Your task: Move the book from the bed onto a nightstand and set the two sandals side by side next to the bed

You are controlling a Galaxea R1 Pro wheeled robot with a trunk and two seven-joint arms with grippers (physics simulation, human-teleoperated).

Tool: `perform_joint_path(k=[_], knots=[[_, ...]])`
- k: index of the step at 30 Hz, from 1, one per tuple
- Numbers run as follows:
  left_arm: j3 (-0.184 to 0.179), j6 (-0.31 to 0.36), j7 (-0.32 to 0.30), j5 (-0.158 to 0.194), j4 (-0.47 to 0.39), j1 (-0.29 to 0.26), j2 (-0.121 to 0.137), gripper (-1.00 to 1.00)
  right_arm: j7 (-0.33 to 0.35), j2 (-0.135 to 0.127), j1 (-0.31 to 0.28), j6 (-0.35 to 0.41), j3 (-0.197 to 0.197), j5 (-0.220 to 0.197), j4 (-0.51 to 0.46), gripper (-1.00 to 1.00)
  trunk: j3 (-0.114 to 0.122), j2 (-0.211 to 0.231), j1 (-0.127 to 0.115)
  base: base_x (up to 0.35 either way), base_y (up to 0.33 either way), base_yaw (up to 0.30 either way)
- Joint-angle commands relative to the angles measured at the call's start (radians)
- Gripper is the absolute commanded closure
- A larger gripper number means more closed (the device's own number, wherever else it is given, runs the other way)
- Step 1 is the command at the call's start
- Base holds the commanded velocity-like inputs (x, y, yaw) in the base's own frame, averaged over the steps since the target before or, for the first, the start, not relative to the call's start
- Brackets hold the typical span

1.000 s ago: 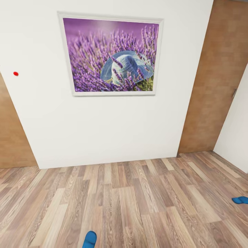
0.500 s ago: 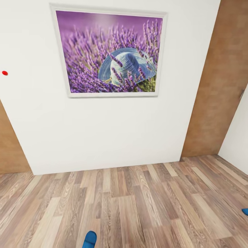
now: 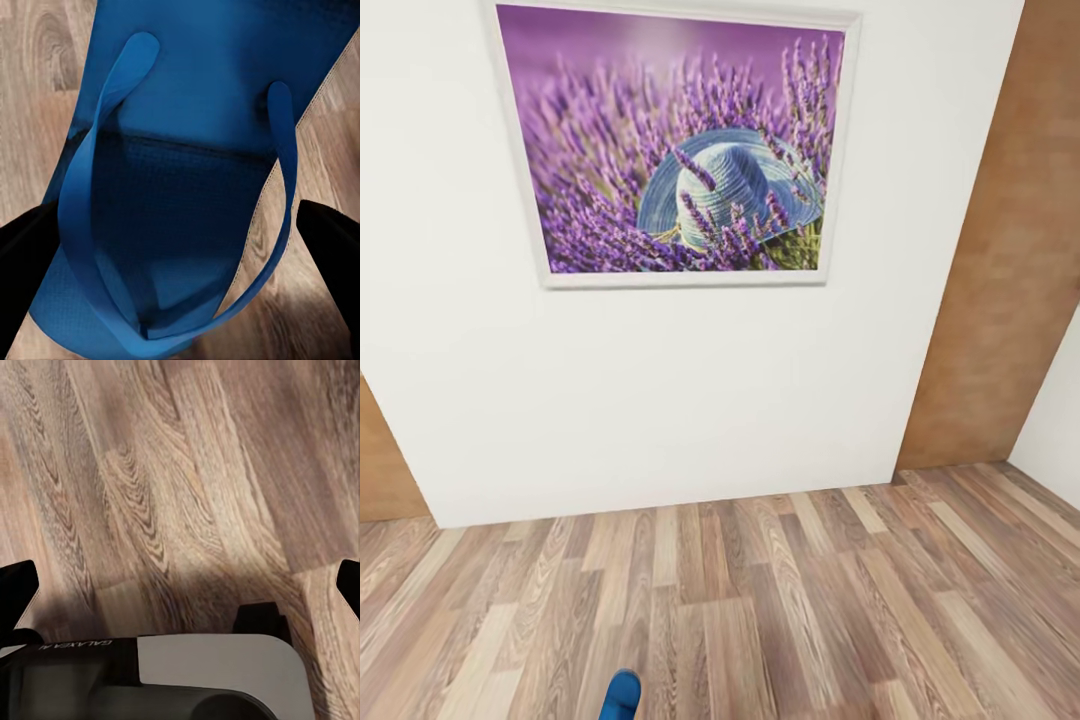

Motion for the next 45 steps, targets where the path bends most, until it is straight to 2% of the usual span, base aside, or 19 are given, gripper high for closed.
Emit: perform_joint_path(k=[1,45], knots=[[0.009,-0.004,-0.003,-0.009,0.001,-0.001,0.000,1.00,0.006,0.000,0.000,0.010,-0.005,-0.010,-0.001,-1.00,-0.001,0.000,0.001,0.332,0.000,0.000],[0.009,-0.004,-0.003,-0.009,0.001,0.000,0.000,1.00,0.006,0.000,0.000,0.009,-0.005,-0.009,-0.003,-1.00,-0.001,0.000,0.001,0.332,0.000,-0.008]])
